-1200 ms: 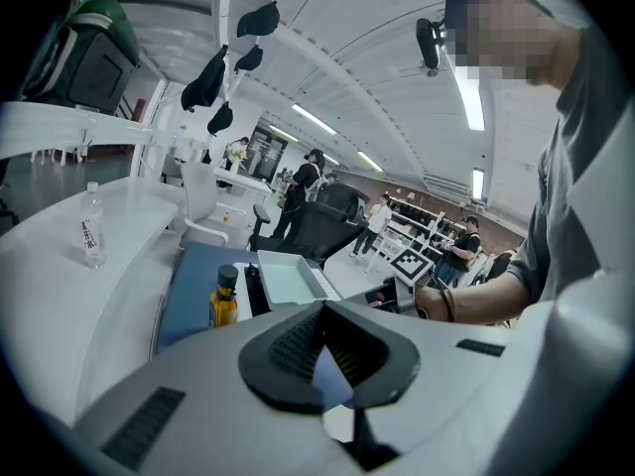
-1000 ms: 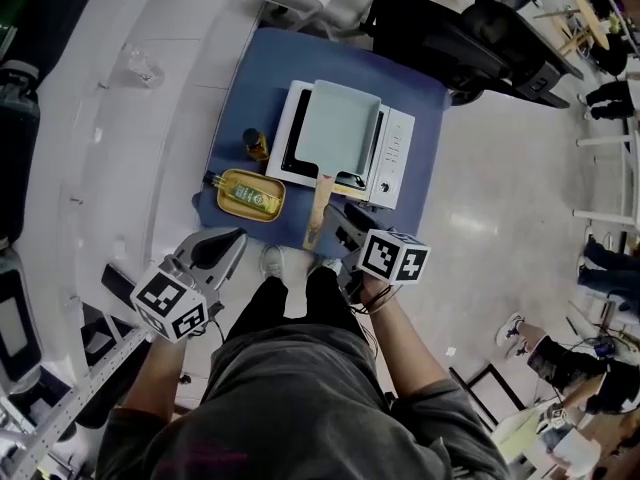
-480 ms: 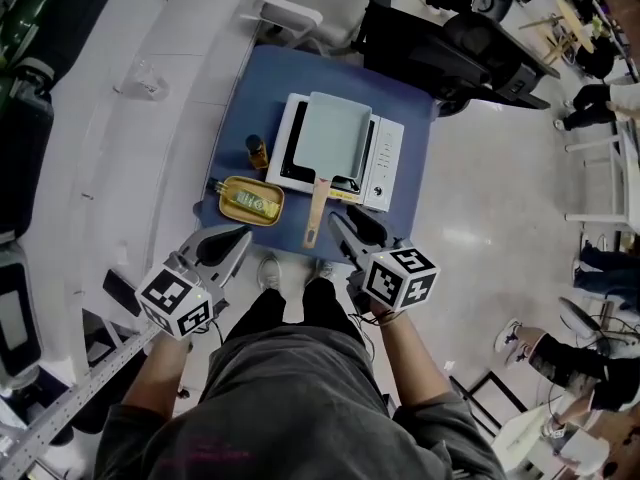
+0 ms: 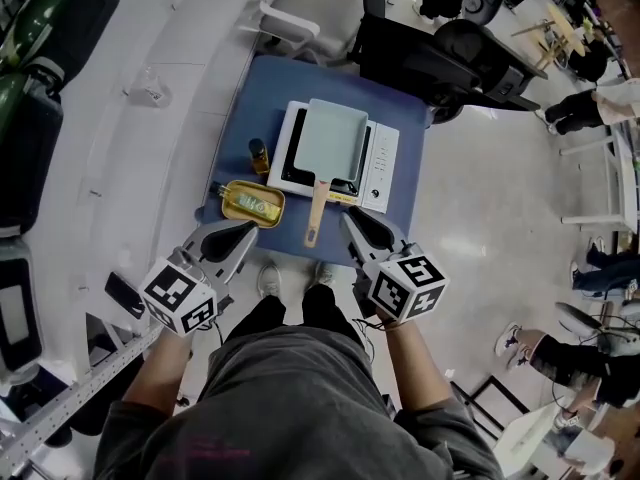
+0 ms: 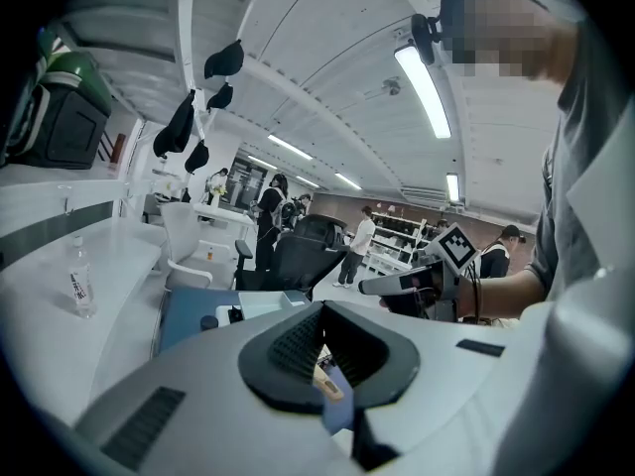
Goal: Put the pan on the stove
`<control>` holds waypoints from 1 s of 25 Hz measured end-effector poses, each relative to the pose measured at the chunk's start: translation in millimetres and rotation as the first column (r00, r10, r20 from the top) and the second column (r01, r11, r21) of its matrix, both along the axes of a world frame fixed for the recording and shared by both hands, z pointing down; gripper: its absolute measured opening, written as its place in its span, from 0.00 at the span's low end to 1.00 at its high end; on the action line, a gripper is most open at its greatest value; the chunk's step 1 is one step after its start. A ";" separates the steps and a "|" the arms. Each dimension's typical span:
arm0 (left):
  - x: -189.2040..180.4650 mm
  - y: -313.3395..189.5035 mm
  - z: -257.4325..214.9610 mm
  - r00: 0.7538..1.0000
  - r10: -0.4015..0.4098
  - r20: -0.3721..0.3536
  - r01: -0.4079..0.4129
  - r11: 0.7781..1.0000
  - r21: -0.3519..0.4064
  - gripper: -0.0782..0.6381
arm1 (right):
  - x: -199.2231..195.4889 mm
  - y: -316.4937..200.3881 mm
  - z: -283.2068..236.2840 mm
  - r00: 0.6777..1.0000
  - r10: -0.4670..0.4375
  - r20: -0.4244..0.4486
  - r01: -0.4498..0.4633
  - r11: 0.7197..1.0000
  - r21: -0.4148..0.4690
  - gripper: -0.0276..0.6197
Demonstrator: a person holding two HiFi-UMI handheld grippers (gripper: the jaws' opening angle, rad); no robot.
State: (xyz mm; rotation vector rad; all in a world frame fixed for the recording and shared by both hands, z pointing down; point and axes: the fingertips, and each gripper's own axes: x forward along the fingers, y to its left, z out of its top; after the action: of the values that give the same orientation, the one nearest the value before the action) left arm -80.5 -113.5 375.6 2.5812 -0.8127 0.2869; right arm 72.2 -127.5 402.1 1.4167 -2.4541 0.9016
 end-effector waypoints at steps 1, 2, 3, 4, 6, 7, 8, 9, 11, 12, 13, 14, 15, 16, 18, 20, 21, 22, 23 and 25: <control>0.7 0.3 -1.8 1.000 0.002 -0.002 -0.002 1.000 0.004 0.11 | -0.3 1.0 -2.5 1.000 -0.001 -0.004 0.001 1.000 0.006 0.14; 1.2 0.7 -3.3 1.000 0.003 -0.003 -0.003 1.000 0.008 0.11 | -0.7 1.9 -4.9 1.000 -0.003 -0.008 0.003 1.000 0.011 0.13; 1.6 0.8 -4.6 1.000 0.005 -0.005 -0.005 1.000 0.012 0.11 | -1.1 2.8 -7.5 1.000 -0.004 -0.011 0.004 1.000 0.016 0.12; 1.7 0.8 -5.6 1.000 0.006 -0.006 -0.006 1.000 0.015 0.11 | -1.7 3.5 -10.1 1.000 -0.005 -0.014 0.006 1.000 0.022 0.11; 1.6 0.3 -7.4 1.000 0.007 -0.008 -0.007 1.000 0.020 0.11 | -3.2 4.3 -15.4 1.000 -0.009 -0.017 0.009 0.999 0.035 0.10; 1.7 -0.2 -8.3 1.000 0.007 -0.009 -0.007 1.000 0.023 0.11 | -4.1 4.4 -17.7 1.000 -0.011 -0.019 0.011 0.999 0.041 0.09; 2.0 -0.7 -9.3 1.000 0.008 -0.009 -0.008 1.000 0.026 0.11 | -4.9 4.4 -19.6 1.000 -0.013 -0.020 0.014 0.999 0.046 0.08; 2.4 -1.1 -10.3 1.000 0.010 -0.009 -0.009 1.000 0.029 0.11 | -5.6 4.4 -21.2 1.000 -0.015 -0.022 0.016 0.999 0.051 0.07; 3.1 -1.5 -11.6 1.000 0.012 -0.010 -0.011 0.999 0.033 0.11 | -7.1 4.3 -24.3 1.000 -0.019 -0.021 0.020 0.998 0.058 0.06; 3.4 -1.9 -12.4 1.000 0.012 -0.011 -0.012 0.999 0.034 0.11 | -7.9 4.2 -25.9 1.000 -0.021 -0.020 0.022 0.998 0.062 0.05; 3.6 -2.3 -13.5 1.000 0.012 -0.012 -0.012 0.999 0.036 0.11 | -8.8 4.1 -27.7 1.000 -0.024 -0.019 0.025 0.998 0.066 0.05; 3.8 -2.9 -14.6 1.000 0.012 -0.013 -0.012 0.999 0.038 0.11 | -9.8 3.9 -29.6 0.999 -0.027 -0.018 0.028 0.997 0.069 0.05; 3.8 -3.5 -15.6 1.000 0.012 -0.013 -0.012 0.999 0.040 0.11 | -10.8 3.7 -31.4 0.999 -0.030 -0.018 0.031 0.997 0.073 0.05; 3.6 -4.1 -16.2 1.000 0.012 -0.014 -0.011 0.999 0.041 0.11 | -11.7 3.4 -32.9 0.999 -0.033 -0.017 0.034 0.996 0.077 0.05; 2.9 -5.0 -17.0 1.000 0.011 -0.015 -0.010 0.999 0.042 0.11 | -13.1 2.8 -35.2 0.999 -0.035 -0.015 0.036 0.996 0.083 0.05; 2.5 -5.7 -17.4 1.000 0.009 -0.016 -0.009 0.999 0.043 0.11 | -13.7 2.5 -35.9 0.999 -0.035 -0.013 0.036 0.996 0.085 0.05; 2.6 -6.0 -17.6 1.000 0.009 -0.016 -0.008 0.999 0.044 0.11 | -13.8 2.5 -35.8 0.999 -0.036 -0.011 0.036 0.996 0.084 0.05; 2.8 -6.2 -17.8 1.000 0.009 -0.017 -0.009 0.999 0.044 0.11 | -13.8 2.5 -35.3 0.999 -0.036 -0.009 0.036 0.996 0.082 0.05; 3.2 -6.2 -18.0 1.000 0.010 -0.017 -0.009 0.999 0.044 0.11 | -13.7 2.4 -34.5 0.999 -0.035 -0.007 0.036 0.996 0.079 0.05; 4.3 -6.0 -17.8 1.000 0.010 -0.018 -0.010 0.999 0.043 0.11 | -13.2 2.4 -32.9 0.999 -0.033 -0.003 0.033 0.997 0.072 0.05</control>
State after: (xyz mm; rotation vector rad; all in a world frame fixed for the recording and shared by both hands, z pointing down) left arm -76.2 -119.5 357.7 2.6244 -0.8083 0.2514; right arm 59.1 -125.1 369.2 1.3943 -2.5251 0.8121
